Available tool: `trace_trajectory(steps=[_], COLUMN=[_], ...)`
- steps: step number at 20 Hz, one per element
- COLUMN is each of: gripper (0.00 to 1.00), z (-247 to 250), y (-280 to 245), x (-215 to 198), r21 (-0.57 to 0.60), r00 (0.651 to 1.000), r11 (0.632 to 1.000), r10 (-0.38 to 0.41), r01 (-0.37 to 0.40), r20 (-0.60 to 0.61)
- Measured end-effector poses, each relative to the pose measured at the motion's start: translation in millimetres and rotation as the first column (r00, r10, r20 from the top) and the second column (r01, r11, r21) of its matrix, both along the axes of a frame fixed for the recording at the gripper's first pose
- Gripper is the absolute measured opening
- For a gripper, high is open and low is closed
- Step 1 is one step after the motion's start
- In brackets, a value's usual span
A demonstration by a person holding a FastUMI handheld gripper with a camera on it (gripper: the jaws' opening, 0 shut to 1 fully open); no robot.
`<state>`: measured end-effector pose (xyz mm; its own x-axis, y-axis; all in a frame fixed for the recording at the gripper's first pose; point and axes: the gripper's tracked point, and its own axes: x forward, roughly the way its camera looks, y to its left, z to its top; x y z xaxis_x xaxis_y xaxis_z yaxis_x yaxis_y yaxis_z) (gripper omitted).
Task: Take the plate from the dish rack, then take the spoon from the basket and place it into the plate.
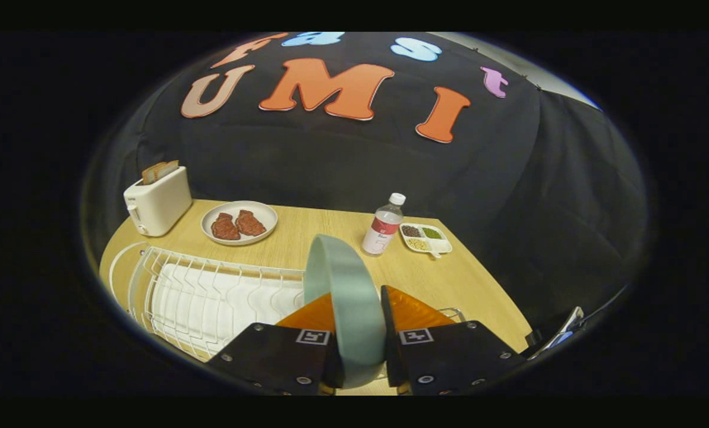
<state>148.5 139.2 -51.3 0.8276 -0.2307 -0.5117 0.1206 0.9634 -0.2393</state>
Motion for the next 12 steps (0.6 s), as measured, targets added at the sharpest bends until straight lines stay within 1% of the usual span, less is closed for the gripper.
trace_trajectory(steps=[5,8,12], gripper=[0.28,0.28,0.28], z=[8.9,20.0,37.3], y=[-2.8,5.1,18.5], x=[-14.5,-32.5,-67.2], r21=[0.062,0.12,0.217], r00=[1.0,0.999,0.993], r11=[0.998,0.992,0.97], r10=[0.004,0.04,0.103], r01=[-0.005,-0.043,-0.112], r20=[0.008,0.026,0.054])
